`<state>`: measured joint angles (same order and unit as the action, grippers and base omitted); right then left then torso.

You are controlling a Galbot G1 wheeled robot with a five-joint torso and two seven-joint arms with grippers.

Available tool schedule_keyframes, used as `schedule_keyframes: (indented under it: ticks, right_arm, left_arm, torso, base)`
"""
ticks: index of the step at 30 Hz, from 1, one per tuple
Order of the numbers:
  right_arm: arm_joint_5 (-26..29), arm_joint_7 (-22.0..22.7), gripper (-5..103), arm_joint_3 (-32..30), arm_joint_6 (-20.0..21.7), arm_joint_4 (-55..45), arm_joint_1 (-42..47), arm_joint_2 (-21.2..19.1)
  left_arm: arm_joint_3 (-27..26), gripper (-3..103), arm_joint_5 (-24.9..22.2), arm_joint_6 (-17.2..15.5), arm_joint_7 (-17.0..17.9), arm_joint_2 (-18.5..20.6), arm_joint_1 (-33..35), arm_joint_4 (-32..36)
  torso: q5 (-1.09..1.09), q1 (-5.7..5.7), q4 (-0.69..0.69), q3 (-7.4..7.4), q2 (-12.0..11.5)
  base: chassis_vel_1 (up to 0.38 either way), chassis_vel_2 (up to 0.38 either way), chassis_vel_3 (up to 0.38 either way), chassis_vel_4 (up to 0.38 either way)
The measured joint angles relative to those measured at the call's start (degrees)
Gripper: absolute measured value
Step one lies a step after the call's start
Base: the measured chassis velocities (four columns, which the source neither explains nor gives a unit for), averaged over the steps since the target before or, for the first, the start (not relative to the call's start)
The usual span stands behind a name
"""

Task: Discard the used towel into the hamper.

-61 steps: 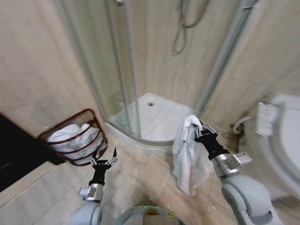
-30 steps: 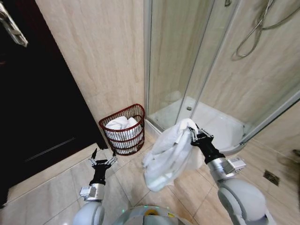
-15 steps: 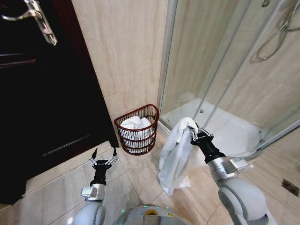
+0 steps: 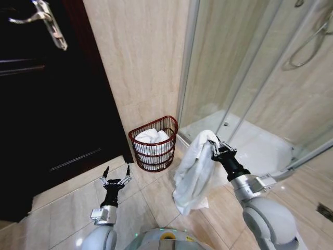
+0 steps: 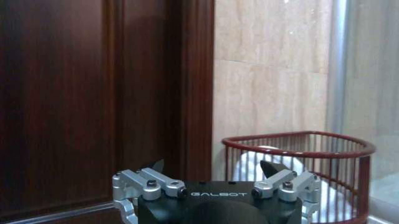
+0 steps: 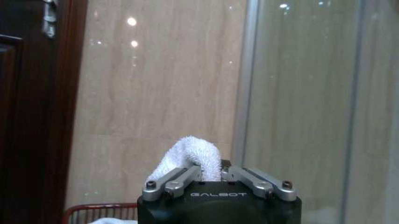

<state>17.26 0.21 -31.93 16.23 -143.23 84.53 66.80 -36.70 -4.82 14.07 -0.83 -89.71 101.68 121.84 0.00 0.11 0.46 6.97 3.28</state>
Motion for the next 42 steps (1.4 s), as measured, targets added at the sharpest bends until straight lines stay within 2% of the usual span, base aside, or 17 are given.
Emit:
schedule_keyframes:
  ticks: [9, 16, 19, 42]
  right_arm:
    - [0.02, 0.00, 6, -0.39, -0.27, 0.00, 0.29, 0.08]
    - [0.33, 0.02, 6, -1.09, -0.83, 0.00, 0.21, 0.11]
    - [0.61, 0.02, 6, -1.58, -1.12, 0.00, 0.09, 0.16]
    - [4.12, 0.52, 6, -2.86, -1.66, 0.00, -2.05, 0.67]
  left_arm:
    - [0.19, 100, 0.23, 0.30, 0.02, -0.48, -0.12, -0.32]
    - [-0.51, 100, 1.34, 0.99, 2.05, -1.95, -1.47, -0.46]
    - [-0.70, 100, 0.78, -0.31, 2.70, -2.42, -1.76, 0.82]
    - [-1.35, 100, 4.20, -3.06, 4.50, -2.45, -0.07, 6.31]
  torso:
    - [0.01, 0.00, 0.01, 0.00, 0.00]
    - [-0.01, 0.08, 0.03, 0.12, 0.23]
    - [0.01, 0.21, 0.01, 0.78, 1.03]
    - [0.00, 1.20, 0.01, 5.27, 6.50]
  base:
    - [0.083, 0.083, 0.082, 0.086]
    - [0.086, 0.080, 0.081, 0.096]
    - [0.000, 0.000, 0.000, 0.000]
    - [0.000, 0.000, 0.000, 0.000]
